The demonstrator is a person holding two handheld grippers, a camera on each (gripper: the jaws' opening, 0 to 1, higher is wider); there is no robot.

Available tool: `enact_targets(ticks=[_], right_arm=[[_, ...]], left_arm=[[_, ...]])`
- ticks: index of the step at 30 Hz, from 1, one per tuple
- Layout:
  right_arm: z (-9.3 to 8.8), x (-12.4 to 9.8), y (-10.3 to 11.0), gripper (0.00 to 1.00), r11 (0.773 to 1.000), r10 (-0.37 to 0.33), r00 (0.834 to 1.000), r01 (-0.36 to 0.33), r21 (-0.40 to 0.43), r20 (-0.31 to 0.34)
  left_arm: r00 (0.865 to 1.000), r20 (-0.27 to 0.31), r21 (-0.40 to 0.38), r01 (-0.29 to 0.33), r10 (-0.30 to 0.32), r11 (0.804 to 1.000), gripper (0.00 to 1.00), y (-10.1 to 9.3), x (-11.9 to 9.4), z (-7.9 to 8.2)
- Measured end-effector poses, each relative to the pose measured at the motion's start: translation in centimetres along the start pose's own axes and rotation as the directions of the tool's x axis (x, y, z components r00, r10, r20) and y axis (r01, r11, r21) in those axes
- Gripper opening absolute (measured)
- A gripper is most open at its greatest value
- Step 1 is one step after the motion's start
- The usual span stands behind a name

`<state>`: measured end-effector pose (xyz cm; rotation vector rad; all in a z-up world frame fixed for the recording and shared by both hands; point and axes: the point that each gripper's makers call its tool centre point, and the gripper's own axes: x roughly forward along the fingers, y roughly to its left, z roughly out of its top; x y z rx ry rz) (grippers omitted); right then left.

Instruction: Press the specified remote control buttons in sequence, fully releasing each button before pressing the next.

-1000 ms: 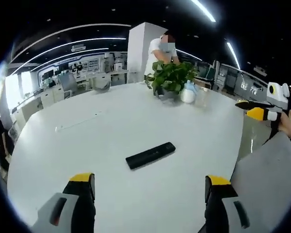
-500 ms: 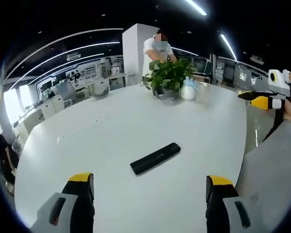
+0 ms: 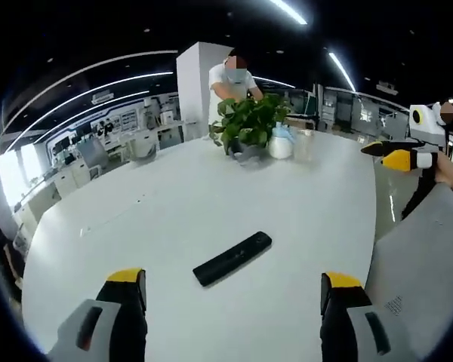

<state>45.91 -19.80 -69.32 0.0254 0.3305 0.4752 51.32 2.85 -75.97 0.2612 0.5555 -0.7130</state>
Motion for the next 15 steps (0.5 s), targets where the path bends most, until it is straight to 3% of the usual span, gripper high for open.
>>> enact_targets(ticks=[2,15], right_arm=[[0.0,0.0,0.0,0.55,1.000,0.000,1.000,0.000,-0.005,-0.002],[-0.2,0.0,-0.3,0.55,1.000,-0.010,1.000,0.010,-0.004,-0.006]], left_arm=[[0.999,0.030,-0.026,0.024,-0.023,0.999,1.00,-0.3,0.0,0.7],[0.999,0.013,0.038,0.047,-0.048,0.998,1.00,-0.7,1.0,1.5]])
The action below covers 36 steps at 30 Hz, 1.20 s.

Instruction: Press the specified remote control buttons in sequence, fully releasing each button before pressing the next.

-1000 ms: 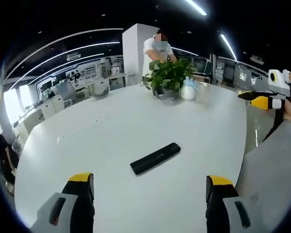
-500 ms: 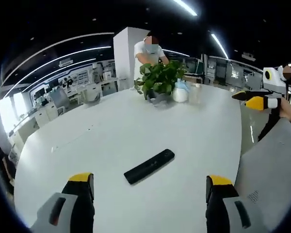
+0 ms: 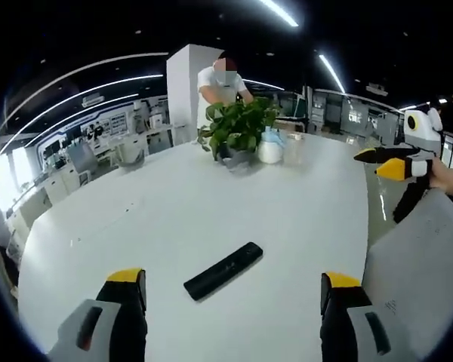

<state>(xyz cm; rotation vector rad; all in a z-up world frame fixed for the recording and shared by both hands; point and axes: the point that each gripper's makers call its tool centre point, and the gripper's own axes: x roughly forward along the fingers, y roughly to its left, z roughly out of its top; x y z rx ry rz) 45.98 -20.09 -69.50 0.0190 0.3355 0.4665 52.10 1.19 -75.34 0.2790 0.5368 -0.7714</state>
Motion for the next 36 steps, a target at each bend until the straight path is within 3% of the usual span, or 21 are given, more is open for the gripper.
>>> enact_targets(ticks=[22,30,36], right_arm=[[-0.3,0.1,0.0,0.54,1.000,0.000,1.000,0.000,0.002,-0.010],[-0.4,0.1,0.0,0.53,1.000,0.001,1.000,-0.002,-0.007,-0.020],[-0.5,0.1,0.1,0.52,1.000,0.004,1.000,-0.004,-0.013,-0.026]], left_arm=[[0.992,-0.118,0.145,0.070,-0.053,0.987,0.98,0.4,2.7,-1.2],[0.988,-0.150,0.213,0.071,-0.039,0.975,0.92,0.6,2.9,-2.0],[0.988,-0.151,0.205,0.073,-0.042,0.976,0.86,0.8,3.0,-2.1]])
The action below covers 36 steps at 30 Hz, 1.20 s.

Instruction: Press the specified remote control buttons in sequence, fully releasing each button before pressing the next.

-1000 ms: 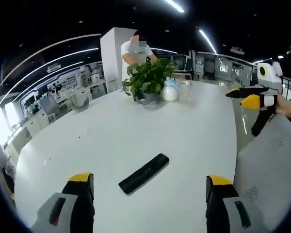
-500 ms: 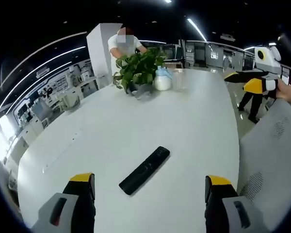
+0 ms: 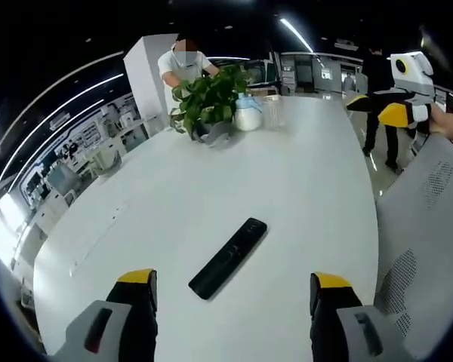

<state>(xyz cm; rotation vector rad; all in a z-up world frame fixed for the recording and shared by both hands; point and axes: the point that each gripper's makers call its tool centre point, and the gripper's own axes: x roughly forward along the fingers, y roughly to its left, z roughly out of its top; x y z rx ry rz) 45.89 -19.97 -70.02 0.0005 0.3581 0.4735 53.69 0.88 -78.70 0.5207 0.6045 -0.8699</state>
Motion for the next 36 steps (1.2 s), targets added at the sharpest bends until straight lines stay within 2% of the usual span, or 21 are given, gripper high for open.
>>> enact_targets(ticks=[13,27,32,36], right_arm=[[0.0,-0.1,0.0,0.51,1.000,0.001,1.000,-0.001,-0.006,-0.001],[-0.2,0.0,0.0,0.49,1.000,0.001,1.000,-0.001,-0.027,-0.008],[-0.2,0.0,-0.1,0.49,1.000,-0.003,1.000,0.003,-0.029,-0.011],[-0.3,0.0,-0.1,0.49,1.000,-0.006,1.000,0.005,-0.028,-0.011]], left_arm=[[0.999,-0.038,0.017,0.016,-0.016,1.000,0.84,0.3,0.9,-0.9],[0.995,-0.061,0.018,0.075,-0.073,0.997,0.82,0.5,2.3,-1.4],[0.993,-0.074,0.019,0.093,-0.091,0.996,0.75,0.6,2.8,-1.5],[0.992,-0.082,0.019,0.101,-0.099,0.995,0.75,0.8,3.2,-1.5]])
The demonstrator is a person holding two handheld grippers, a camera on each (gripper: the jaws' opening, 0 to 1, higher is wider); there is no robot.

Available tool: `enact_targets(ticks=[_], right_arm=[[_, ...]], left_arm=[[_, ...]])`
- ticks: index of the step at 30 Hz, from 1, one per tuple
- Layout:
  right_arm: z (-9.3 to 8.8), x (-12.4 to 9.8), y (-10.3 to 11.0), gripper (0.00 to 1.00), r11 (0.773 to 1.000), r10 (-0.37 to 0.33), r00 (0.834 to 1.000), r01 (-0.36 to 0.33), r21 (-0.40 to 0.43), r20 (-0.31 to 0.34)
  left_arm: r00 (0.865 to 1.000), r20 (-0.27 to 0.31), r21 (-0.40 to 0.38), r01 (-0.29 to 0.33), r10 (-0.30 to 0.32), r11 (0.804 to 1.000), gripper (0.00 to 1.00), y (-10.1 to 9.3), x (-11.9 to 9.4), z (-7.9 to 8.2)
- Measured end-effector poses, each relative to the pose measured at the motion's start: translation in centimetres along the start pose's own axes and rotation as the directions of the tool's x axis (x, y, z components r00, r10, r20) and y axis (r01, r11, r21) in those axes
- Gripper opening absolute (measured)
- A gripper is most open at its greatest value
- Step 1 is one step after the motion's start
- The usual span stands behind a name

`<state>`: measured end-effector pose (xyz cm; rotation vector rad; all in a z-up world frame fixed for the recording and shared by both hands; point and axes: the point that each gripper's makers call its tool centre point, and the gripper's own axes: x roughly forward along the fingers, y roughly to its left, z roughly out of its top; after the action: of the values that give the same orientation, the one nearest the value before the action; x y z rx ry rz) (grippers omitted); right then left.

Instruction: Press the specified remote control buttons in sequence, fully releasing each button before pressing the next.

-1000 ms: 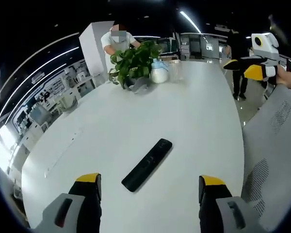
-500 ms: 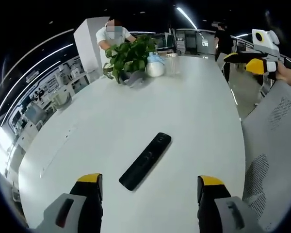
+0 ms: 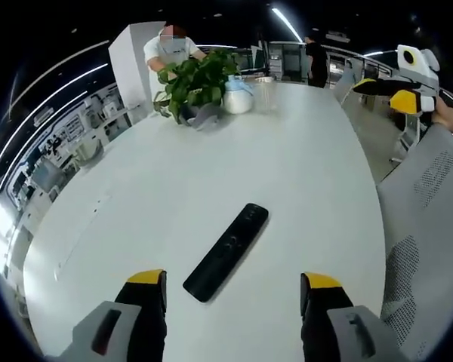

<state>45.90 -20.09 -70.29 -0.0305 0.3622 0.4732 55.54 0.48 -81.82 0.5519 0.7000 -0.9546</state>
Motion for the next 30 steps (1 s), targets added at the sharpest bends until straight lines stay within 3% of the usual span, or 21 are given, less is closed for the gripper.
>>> enact_targets(ticks=[25,30], right_arm=[[-0.3,0.1,0.2,0.46,1.000,0.013,1.000,-0.013,-0.001,-0.020],[-0.6,0.1,0.2,0.44,1.000,0.015,0.999,-0.015,0.001,-0.036]], left_arm=[[0.992,-0.074,-0.043,0.095,-0.098,0.995,0.71,0.9,2.3,-1.7],[0.990,-0.082,-0.021,0.117,-0.118,0.993,0.63,0.7,2.5,-1.9]])
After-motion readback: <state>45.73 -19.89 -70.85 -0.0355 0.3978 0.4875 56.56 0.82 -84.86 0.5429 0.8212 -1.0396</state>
